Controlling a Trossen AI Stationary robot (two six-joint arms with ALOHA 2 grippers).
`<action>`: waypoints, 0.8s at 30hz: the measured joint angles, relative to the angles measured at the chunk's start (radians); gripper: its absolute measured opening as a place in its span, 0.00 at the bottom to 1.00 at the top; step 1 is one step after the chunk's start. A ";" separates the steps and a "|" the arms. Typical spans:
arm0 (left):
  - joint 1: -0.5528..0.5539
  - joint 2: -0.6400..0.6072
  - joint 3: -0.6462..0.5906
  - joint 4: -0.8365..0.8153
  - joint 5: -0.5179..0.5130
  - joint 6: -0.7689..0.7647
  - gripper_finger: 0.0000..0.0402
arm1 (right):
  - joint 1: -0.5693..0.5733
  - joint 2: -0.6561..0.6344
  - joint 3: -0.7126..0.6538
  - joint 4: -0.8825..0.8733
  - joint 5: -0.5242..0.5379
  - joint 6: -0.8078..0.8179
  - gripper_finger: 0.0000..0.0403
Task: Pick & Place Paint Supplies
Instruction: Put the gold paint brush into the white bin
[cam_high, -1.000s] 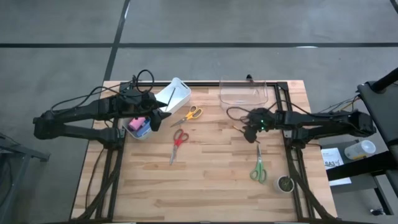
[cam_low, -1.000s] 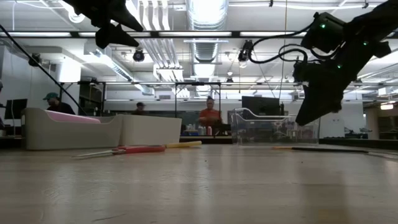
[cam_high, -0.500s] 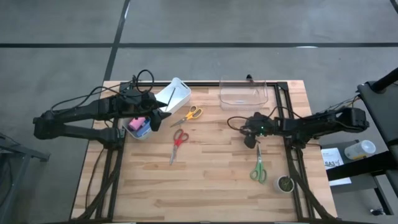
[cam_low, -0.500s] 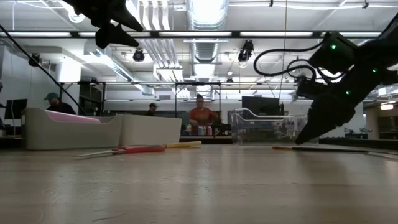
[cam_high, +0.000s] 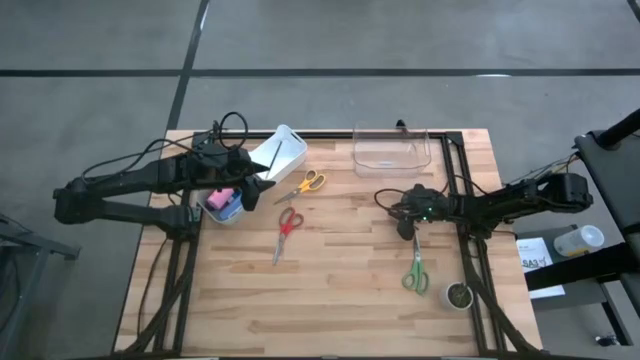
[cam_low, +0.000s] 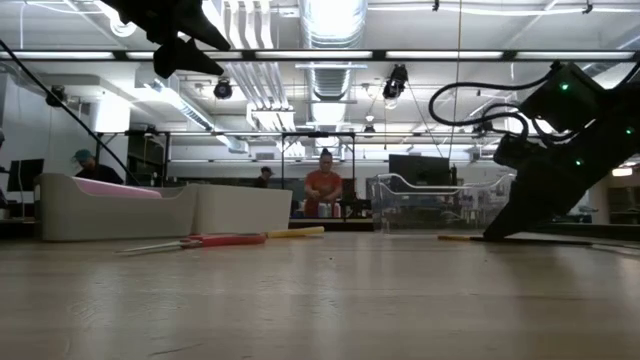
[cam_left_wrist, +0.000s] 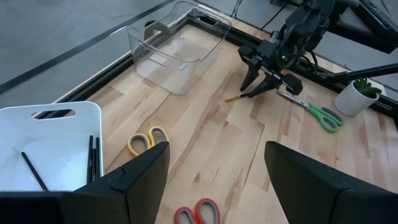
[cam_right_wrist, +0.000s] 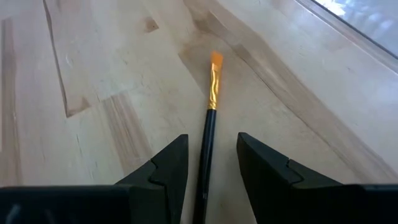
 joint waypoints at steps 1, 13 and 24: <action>0.000 0.000 0.000 0.000 0.000 0.000 0.68 | 0.000 0.003 0.000 0.000 0.000 -0.001 0.34; 0.000 0.000 0.000 0.000 0.000 0.000 0.68 | 0.001 0.066 0.015 -0.004 0.008 -0.104 0.34; 0.000 0.000 0.000 0.000 0.000 0.000 0.68 | 0.003 0.084 0.015 -0.002 0.023 -0.140 0.31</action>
